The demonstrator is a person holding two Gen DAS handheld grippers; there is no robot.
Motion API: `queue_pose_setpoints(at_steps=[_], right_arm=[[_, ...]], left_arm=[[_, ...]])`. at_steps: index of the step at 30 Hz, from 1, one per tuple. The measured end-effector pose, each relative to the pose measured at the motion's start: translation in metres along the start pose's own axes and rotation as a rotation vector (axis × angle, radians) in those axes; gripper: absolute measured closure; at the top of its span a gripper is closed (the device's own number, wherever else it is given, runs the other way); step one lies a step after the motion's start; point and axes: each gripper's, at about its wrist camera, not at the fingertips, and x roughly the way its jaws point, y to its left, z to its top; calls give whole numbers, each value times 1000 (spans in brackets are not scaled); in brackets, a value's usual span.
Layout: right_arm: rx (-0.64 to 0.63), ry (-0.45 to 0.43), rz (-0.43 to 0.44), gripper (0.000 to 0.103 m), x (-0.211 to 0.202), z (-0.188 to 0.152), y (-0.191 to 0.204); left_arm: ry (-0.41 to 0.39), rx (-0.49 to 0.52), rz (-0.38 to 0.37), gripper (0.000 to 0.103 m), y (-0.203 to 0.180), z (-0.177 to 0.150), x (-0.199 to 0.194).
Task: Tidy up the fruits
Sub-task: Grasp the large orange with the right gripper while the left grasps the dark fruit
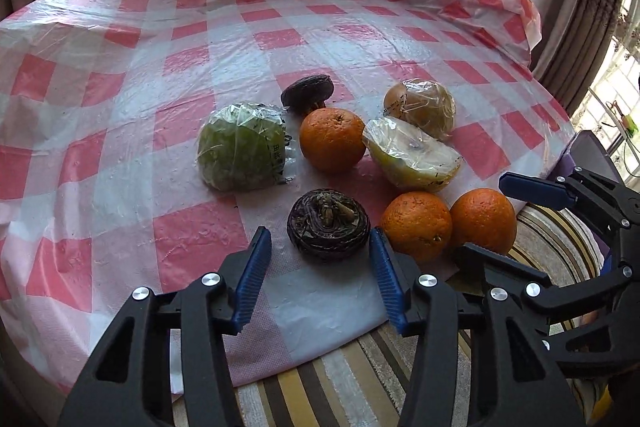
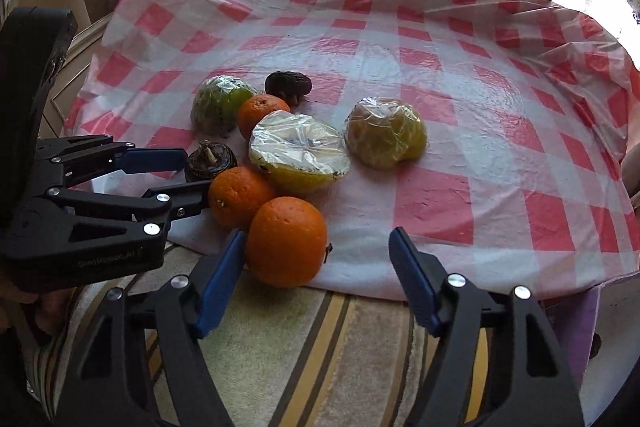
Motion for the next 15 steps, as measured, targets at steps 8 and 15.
queue_pose_setpoints(at_steps=[8,15], right_arm=[[-33,-13,43,60,-2,-2,7],[-20,-20,64,62,-3,-4,5]], left_arm=[[-14,24,22,64,-6,0,-1],[-44,12,56,64,-4,-2,-8]])
